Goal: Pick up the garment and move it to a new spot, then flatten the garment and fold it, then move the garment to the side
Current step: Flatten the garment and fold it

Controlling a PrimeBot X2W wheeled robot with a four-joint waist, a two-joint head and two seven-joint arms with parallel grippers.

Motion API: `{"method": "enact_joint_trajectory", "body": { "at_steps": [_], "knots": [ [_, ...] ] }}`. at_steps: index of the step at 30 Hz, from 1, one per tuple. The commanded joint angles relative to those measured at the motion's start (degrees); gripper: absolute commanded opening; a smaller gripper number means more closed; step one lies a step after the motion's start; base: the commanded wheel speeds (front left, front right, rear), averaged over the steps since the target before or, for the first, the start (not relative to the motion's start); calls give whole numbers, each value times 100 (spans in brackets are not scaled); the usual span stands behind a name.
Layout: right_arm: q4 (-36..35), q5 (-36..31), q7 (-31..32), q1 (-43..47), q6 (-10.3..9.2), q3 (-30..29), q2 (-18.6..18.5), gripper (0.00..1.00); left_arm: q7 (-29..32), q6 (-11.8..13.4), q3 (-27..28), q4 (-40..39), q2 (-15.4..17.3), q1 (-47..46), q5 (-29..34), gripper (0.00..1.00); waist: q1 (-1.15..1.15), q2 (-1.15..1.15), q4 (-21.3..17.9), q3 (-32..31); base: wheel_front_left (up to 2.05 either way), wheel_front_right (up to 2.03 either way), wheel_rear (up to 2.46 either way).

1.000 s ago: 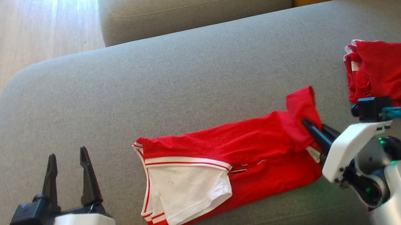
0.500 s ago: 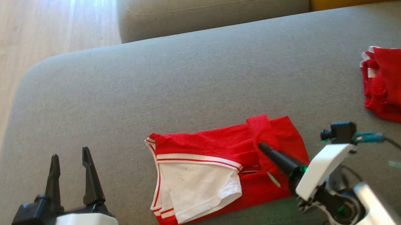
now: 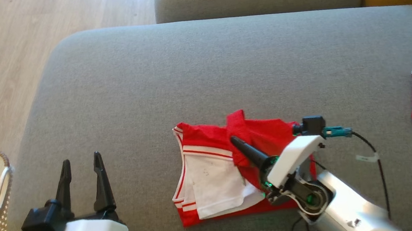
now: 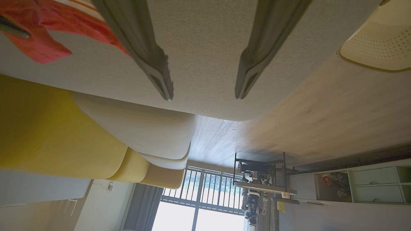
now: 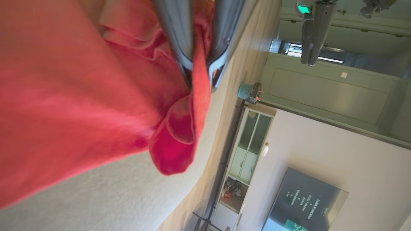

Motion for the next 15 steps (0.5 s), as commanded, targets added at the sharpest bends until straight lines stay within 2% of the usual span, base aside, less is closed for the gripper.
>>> {"method": "enact_joint_trajectory", "body": {
  "at_steps": [1,7,15],
  "knots": [
    [-81,250,-155,-348,-1,297,52,0,-70,28,144,-156,3,-210,-23,100,0,0,70,30,0,0,0],
    [330,964,-581,-769,-1,1139,52,0,-70,22,105,-136,3,-256,-25,100,0,0,201,86,0,0,0],
    [804,2358,-1212,-1410,-1,2523,52,0,-70,66,-9,-94,3,-355,-74,100,0,0,405,273,0,0,0]
  ]
}}
